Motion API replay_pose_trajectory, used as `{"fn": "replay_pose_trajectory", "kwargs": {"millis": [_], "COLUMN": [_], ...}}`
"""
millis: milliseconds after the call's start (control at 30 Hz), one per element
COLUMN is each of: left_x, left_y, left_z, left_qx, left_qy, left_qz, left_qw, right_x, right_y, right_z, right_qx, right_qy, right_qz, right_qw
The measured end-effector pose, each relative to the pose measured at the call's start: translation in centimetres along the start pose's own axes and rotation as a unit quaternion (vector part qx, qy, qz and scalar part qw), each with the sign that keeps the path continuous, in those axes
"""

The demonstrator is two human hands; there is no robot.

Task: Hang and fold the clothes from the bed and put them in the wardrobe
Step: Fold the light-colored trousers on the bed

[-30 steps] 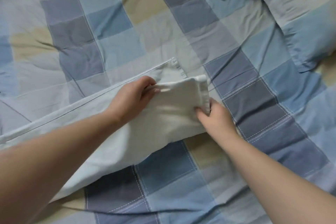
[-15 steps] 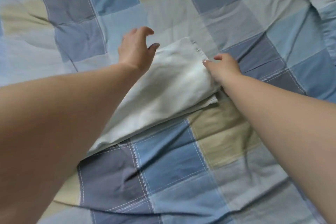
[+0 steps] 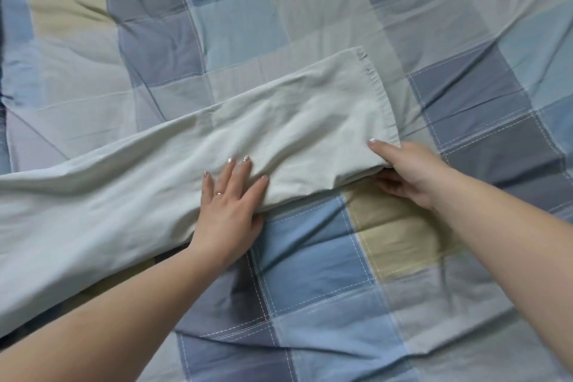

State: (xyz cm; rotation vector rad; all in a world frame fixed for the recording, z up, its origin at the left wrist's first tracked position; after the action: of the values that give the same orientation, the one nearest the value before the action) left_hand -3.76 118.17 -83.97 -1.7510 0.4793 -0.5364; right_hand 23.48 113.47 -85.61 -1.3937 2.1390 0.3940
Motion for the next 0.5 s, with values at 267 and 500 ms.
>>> {"fn": "replay_pose_trajectory", "kwargs": {"millis": [267,500], "left_x": [6.9,5.0], "left_y": [-1.2,0.2], "left_z": [-0.1,-4.3], "left_qx": [0.049,0.038], "left_qy": [0.109,0.022], "left_qz": [-0.049,-0.092], "left_qw": [0.992,0.995], "right_x": [-0.6,3.4], "right_y": [-8.0,-5.2], "right_z": [-2.5,-4.1], "right_qx": [0.229,0.219], "right_qy": [-0.097,-0.077], "right_qz": [0.101,0.297], "right_qw": [0.963,0.926]}}
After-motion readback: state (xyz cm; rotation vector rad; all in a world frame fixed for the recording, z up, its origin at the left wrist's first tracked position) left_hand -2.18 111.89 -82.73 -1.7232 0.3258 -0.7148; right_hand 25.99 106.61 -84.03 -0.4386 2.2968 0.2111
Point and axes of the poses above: each hand's wrist, its own z-axis towards the middle knuckle, its own y-axis out of the palm, x = y × z, the point moved 6 cm from there along z, towards the middle knuckle, and after that the axes turned 1 degree about x, right-handed, at the moved point
